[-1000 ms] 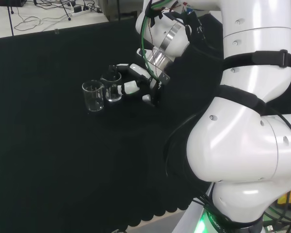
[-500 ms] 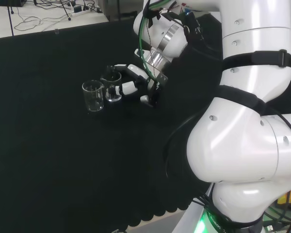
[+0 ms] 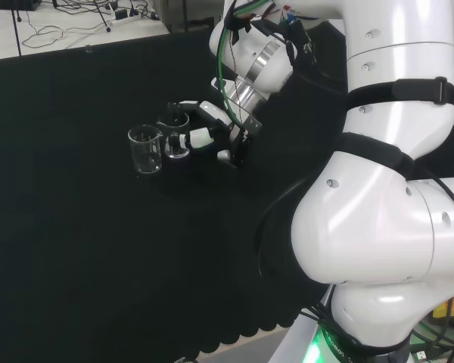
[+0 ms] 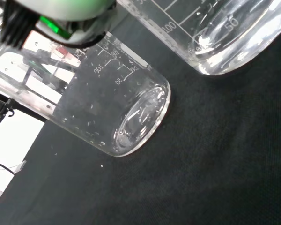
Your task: Pick up the beaker on the right.
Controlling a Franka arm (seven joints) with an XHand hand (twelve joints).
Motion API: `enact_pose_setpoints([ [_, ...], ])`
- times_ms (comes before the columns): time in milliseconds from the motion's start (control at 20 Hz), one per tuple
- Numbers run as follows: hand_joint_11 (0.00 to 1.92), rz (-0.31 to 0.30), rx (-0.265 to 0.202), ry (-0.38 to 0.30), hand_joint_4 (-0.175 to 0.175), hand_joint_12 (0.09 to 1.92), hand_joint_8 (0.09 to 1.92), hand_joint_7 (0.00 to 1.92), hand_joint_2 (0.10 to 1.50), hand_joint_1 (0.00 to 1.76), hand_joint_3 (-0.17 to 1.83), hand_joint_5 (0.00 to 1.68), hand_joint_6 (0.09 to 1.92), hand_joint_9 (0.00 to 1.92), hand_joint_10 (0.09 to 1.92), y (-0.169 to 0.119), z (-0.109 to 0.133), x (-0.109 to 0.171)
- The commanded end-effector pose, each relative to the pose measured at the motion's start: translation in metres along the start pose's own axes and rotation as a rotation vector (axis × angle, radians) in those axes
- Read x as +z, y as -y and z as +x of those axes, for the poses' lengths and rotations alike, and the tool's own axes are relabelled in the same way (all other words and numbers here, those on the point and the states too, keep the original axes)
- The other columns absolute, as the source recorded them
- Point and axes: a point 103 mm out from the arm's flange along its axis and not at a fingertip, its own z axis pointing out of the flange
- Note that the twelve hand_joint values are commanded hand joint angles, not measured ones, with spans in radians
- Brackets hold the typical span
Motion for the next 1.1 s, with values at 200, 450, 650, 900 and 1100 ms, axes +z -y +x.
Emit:
enact_pose_setpoints([
  [200, 0.10, 0.014, -0.004, -0.006, -0.041, 1.38, 0.66, 0.41, 0.52, 0.89, 0.63, 0.59, 0.09, 0.53, 0.58, -0.002, 0.002, 0.003],
  [450, 0.11, 0.009, 0.013, -0.014, -0.040, 1.38, 0.66, 0.42, 0.52, 0.91, 0.63, 0.60, 0.10, 0.55, 0.58, -0.001, -0.001, 0.007],
  [650, 0.11, 0.001, 0.014, -0.014, -0.040, 1.37, 0.66, 0.43, 0.53, 0.92, 0.63, 0.61, 0.11, 0.55, 0.58, -0.003, 0.000, 0.010],
  [900, 0.13, -0.040, 0.006, -0.020, -0.039, 1.37, 0.64, 0.46, 0.54, 0.94, 0.63, 0.67, 0.61, 0.59, 0.53, -0.005, 0.005, 0.007],
  [1100, 0.30, -0.130, 0.041, 0.031, 0.127, 1.34, 0.68, 0.82, 0.67, 1.08, 0.62, 1.12, 0.78, 0.78, 0.54, -0.004, 0.011, 0.000],
])
